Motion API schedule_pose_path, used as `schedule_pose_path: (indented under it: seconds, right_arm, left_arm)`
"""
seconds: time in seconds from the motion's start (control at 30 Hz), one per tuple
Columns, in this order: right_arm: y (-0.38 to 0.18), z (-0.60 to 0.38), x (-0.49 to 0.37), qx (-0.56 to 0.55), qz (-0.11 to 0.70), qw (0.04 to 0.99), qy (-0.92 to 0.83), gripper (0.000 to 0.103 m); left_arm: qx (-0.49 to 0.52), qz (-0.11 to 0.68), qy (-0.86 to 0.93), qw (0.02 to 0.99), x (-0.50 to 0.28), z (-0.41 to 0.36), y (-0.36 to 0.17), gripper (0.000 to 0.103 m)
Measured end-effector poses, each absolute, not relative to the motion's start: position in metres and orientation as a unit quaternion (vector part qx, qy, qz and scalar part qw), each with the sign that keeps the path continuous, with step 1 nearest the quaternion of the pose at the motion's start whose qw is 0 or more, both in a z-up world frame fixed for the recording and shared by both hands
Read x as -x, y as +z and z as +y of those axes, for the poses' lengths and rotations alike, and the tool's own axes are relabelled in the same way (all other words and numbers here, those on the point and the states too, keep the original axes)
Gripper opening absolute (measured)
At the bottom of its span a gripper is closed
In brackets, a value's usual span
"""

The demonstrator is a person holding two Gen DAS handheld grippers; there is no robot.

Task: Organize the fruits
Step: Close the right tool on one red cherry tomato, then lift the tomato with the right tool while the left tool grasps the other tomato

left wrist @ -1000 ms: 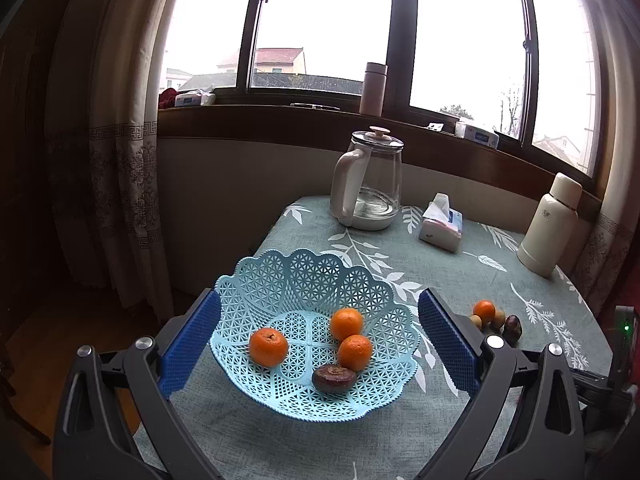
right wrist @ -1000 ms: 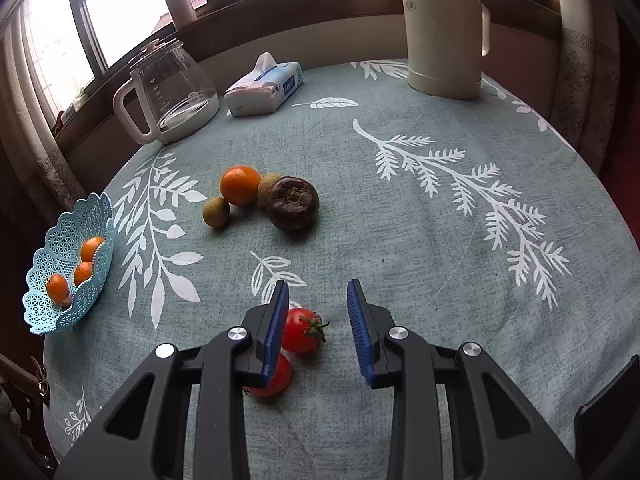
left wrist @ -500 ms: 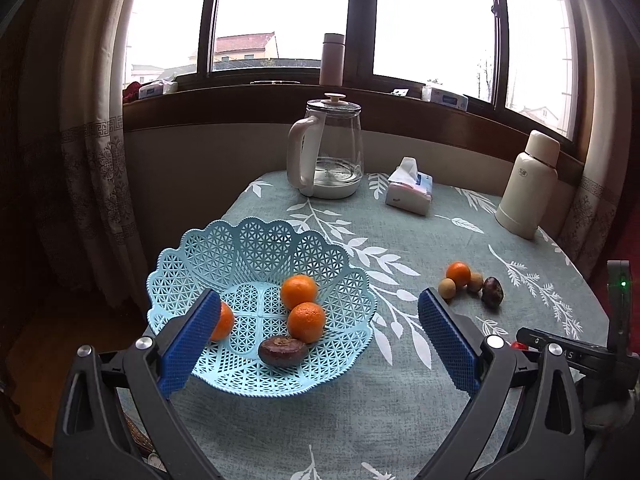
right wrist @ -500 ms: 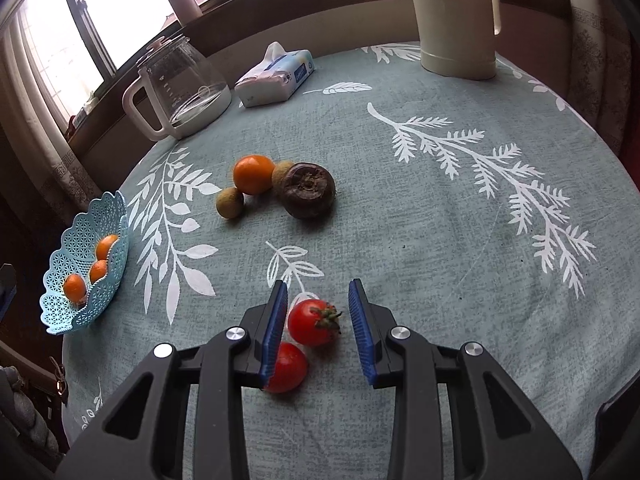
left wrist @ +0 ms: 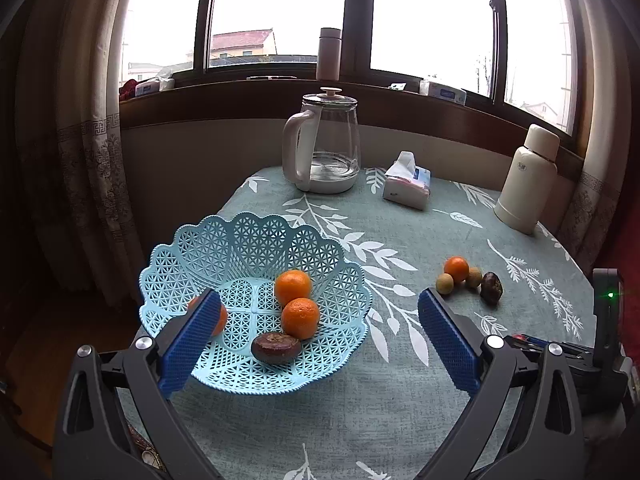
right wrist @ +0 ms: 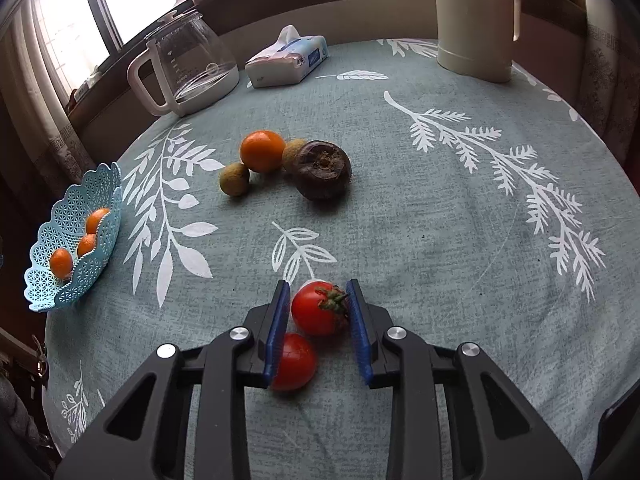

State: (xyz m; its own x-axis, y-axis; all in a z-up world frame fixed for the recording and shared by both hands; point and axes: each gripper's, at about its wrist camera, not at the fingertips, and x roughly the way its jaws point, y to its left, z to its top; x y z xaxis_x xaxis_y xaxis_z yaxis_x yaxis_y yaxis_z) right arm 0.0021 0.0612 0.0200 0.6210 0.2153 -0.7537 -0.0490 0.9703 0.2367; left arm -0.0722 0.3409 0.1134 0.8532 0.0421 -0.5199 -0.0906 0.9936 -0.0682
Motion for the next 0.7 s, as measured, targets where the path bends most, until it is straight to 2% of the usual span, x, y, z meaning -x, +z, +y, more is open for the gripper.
schedule_pose_path:
  seconds: [0.7]
  right_arm:
    - [0.043, -0.022, -0.001, -0.156, 0.376, 0.913, 0.022, 0.028]
  left_arm:
    - [0.008, 0.327, -0.079, 0.942, 0.045, 0.245, 0.083, 0.1]
